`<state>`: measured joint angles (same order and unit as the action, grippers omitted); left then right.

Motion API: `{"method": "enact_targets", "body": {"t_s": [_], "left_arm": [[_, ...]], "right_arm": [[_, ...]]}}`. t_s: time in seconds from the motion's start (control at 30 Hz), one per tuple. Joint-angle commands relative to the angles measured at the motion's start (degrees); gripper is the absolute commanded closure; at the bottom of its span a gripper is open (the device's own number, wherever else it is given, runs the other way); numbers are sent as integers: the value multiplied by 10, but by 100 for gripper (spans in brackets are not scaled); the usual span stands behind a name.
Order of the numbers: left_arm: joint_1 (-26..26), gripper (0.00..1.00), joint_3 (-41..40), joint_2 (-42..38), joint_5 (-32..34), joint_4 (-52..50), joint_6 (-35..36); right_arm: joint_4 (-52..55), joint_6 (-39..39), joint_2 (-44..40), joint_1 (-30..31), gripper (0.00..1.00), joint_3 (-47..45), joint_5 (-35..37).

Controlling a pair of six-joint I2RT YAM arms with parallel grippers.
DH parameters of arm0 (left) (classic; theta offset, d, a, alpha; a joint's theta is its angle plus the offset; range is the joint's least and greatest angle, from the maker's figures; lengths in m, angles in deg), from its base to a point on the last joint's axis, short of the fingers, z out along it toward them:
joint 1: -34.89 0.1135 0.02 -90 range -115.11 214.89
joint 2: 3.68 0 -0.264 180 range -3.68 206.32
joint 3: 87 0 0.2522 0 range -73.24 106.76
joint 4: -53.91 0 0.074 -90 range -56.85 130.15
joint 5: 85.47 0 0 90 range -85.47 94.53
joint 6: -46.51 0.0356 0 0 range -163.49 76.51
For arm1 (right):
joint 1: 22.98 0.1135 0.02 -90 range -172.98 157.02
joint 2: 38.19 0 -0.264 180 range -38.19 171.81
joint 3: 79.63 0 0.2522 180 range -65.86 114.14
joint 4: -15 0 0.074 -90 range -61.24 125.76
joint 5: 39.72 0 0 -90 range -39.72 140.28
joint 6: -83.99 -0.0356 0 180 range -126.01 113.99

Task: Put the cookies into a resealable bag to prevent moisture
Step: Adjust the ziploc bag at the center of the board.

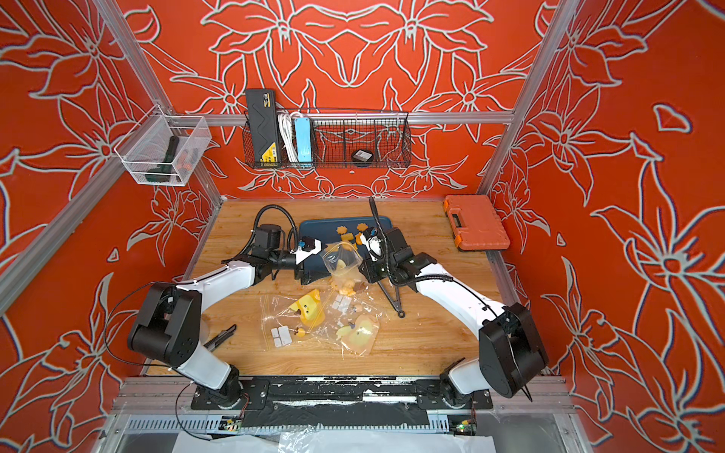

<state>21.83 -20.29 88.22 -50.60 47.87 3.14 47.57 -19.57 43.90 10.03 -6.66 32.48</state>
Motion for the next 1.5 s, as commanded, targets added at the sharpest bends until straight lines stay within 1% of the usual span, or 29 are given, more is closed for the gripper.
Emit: {"method": "enact_targets", "body": {"t_s": [0.0, 0.1, 0.17, 0.3, 0.43, 0.57, 0.77, 0.83, 0.9, 0.97, 1.0, 1.03, 1.1, 1.17, 1.2, 1.23, 1.3, 1.4, 1.47], "left_arm": [[-4, 7, 13, 12, -35, -23, 37], [-12, 9, 16, 16, -38, -25, 43], [-13, 14, 19, 19, -42, -23, 44], [-13, 28, 32, 26, -52, -30, 43], [-13, 39, 36, 28, -52, -37, 46], [-12, 54, 33, 26, -46, -37, 50], [-10, 70, 33, 24, -43, -34, 50], [-7, 79, 32, 25, -42, -33, 50], [-4, 83, 29, 23, -40, -29, 48], [-1, 92, 27, 21, -40, -23, 44], [0, 95, 28, 21, -41, -23, 44], [1, 100, 28, 21, -41, -24, 43], [4, 100, 28, 22, -46, -26, 46], [8, 100, 28, 24, -53, -28, 45], [10, 100, 29, 26, -57, -29, 46], [12, 100, 32, 29, -60, -31, 45], [14, 100, 38, 35, -65, -42, 48], [15, 100, 45, 43, -65, -60, 57], [15, 100, 48, 47, -63, -68, 62]], "right_arm": [[11, 11, 7, -2, 67, 20, -3], [12, 12, 8, -2, 67, 21, -2], [14, 12, 8, -2, 67, 21, -1], [16, 13, 7, -2, 68, 20, 4], [18, 13, 6, -2, 68, 19, 11], [21, 13, 4, -2, 68, 19, 19], [25, 9, -1, -2, 69, 18, 36], [27, 7, -7, -2, 70, 16, 47], [22, 8, -16, -3, 70, 10, 53], [18, 13, -25, -3, 69, 2, 57], [14, 21, -29, -3, 67, -2, 56], [8, 35, -34, -3, 62, -10, 54], [-8, 59, -48, -3, 48, -25, 67], [-27, 93, -63, -4, 28, -42, 68], [-36, 114, -68, -4, 25, -49, 64], [-57, 132, -72, -5, 23, -62, 49], [-72, 165, -73, -14, 23, -70, -6], [-53, 219, -55, -31, 25, -51, -98], [-42, 244, -42, -49, 26, -35, -132]]}}
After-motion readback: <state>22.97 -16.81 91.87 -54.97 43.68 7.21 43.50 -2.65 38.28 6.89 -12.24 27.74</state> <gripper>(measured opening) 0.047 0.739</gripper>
